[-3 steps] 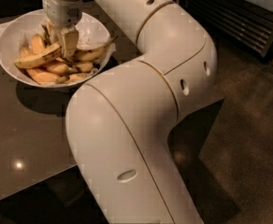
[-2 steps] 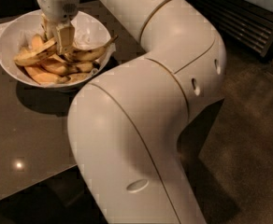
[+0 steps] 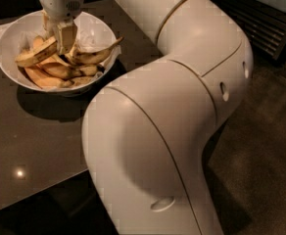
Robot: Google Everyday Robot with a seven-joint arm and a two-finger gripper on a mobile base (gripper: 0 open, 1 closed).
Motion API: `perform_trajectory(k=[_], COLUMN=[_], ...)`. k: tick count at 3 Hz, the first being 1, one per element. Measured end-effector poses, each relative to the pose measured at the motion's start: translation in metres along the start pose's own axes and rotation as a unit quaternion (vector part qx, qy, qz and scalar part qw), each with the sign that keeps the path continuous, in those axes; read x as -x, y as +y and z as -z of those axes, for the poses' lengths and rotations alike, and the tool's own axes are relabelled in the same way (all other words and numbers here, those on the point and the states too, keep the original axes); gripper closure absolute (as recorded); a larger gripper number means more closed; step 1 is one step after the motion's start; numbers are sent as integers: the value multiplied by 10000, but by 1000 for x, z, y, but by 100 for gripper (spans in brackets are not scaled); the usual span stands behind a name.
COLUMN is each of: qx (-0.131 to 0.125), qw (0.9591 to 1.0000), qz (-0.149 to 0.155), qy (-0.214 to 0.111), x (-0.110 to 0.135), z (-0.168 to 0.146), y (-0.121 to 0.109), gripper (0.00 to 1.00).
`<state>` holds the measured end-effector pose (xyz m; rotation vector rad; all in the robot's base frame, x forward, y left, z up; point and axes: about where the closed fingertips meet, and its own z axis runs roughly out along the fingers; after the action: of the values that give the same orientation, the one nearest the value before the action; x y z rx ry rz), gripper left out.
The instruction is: Pick banana from white bowl
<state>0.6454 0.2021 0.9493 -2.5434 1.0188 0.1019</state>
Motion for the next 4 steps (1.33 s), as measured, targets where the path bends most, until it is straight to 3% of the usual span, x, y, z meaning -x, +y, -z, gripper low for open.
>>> perform_trajectory(k=[2,3,4], qx=[-285,-521,-529], qw=[9990,9974,9974], qz=[-335,-485,-487], qy=[-52,109,109], x=[5,7,7], z=[25,61,61], y=[15,34,34], gripper=[100,100,100])
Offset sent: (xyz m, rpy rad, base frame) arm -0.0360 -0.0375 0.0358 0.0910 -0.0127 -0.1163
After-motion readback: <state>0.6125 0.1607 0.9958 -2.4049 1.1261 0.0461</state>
